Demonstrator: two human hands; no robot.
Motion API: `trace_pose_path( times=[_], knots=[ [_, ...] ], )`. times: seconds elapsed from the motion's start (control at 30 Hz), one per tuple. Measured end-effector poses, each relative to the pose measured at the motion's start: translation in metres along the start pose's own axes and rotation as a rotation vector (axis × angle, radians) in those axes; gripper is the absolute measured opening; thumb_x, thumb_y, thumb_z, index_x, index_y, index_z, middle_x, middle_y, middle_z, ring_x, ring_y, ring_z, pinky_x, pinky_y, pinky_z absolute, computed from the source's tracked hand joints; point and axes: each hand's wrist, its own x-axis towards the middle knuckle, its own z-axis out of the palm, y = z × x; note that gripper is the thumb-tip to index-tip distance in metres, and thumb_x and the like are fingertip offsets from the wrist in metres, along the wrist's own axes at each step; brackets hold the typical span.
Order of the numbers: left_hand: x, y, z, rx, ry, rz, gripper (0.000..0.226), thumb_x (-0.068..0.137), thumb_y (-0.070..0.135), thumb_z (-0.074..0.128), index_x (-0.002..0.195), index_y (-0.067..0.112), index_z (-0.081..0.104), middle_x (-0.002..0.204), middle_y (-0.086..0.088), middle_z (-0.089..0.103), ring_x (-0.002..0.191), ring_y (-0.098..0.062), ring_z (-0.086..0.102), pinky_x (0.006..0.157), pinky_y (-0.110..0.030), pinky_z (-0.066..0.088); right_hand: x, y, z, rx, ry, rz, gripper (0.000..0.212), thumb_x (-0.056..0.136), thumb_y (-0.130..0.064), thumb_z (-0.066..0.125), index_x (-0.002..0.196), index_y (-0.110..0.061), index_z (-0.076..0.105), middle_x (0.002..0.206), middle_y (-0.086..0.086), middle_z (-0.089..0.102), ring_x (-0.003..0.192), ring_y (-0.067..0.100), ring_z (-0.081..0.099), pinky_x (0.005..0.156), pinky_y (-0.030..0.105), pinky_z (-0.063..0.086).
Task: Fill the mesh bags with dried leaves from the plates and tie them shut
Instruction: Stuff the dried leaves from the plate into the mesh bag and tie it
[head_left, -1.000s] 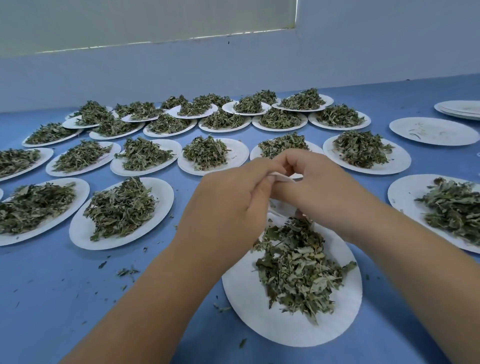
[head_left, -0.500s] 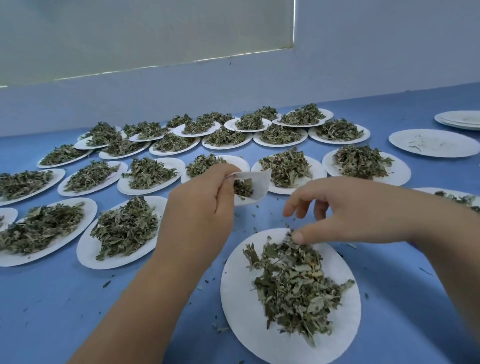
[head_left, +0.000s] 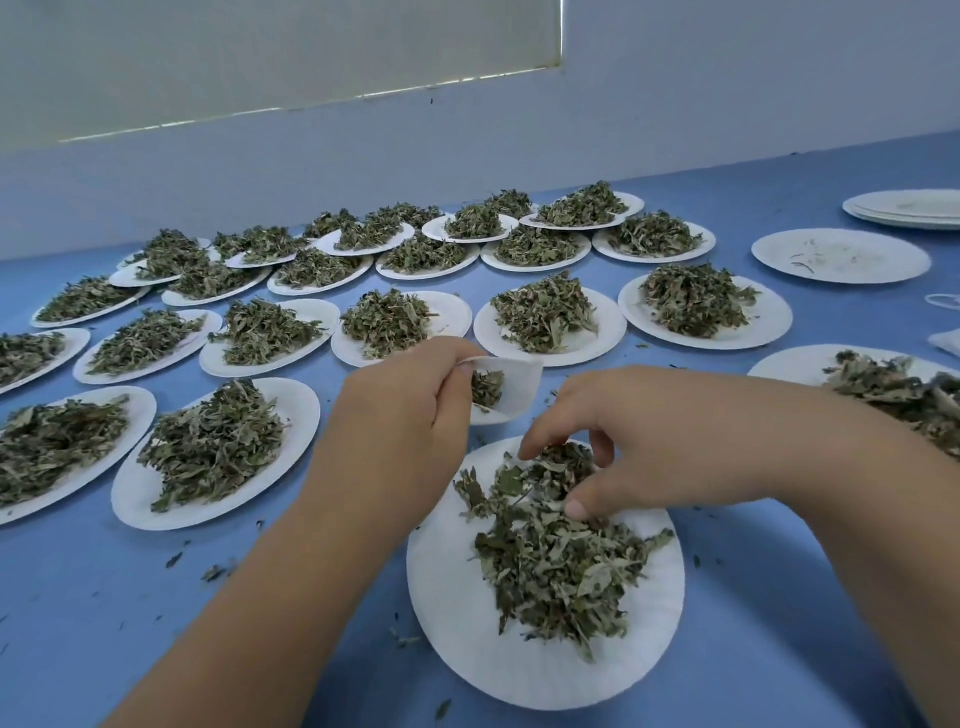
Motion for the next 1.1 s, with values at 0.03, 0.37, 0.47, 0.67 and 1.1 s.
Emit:
trace_pose_path(
  times=[0.03,0.37,0.47,0.67,1.1],
  knots=[
    [0.000,-0.001,0.001,-0.033,0.001,-0.023,0.020,0.096,0.012,0.052,0.101,0.021,0.070,0.051,0.020,0.048,0.058,0.016,0.047,0.051,-0.005,0.032,0.001,0.000,0.001,-0.005,0.010,0.006,0.045,0.081,-0.049,0.069,0.122,-0.054,0.051,0.083,-0.027,0.040,0.071,-0.013,0.042,0.061,0.014,0.030],
    [0.002,-0.004,-0.006,-0.064,0.095,-0.043,0.022,0.098,0.015,0.050,0.103,0.019,0.071,0.049,0.018,0.046,0.051,0.009,0.046,0.045,-0.007,0.031,0.006,-0.006,0.008,-0.057,0.048,-0.011,0.029,0.082,-0.044,0.070,0.110,-0.048,0.063,0.099,-0.020,0.055,0.081,-0.003,0.053,0.058,0.015,0.035],
    [0.004,-0.004,-0.014,0.073,0.113,0.034,0.026,0.096,0.017,0.046,0.106,0.012,0.069,0.056,0.024,0.036,0.050,0.004,0.043,0.049,-0.007,0.031,0.006,-0.008,0.009,-0.070,0.062,-0.019,0.021,0.083,-0.043,0.069,0.104,-0.045,0.065,0.096,-0.018,0.057,0.081,-0.002,0.054,0.057,0.014,0.036],
    [0.005,-0.005,-0.016,0.127,0.064,0.020,0.025,0.098,0.016,0.047,0.108,0.012,0.069,0.056,0.024,0.032,0.047,0.002,0.035,0.049,-0.011,0.032,0.006,-0.011,0.012,-0.082,0.098,-0.043,0.009,0.084,-0.037,0.066,0.092,-0.042,0.065,0.090,-0.019,0.059,0.079,0.000,0.058,0.058,0.015,0.044],
    [0.002,-0.011,-0.002,-0.053,-0.056,-0.047,0.019,0.096,0.020,0.053,0.101,0.021,0.071,0.049,0.022,0.043,0.055,0.012,0.047,0.049,-0.006,0.031,-0.002,0.001,-0.006,0.220,0.186,-0.105,0.006,0.076,-0.031,0.070,0.082,-0.033,0.069,0.075,-0.015,0.068,0.064,0.005,0.062,0.062,0.026,0.051]
  ],
)
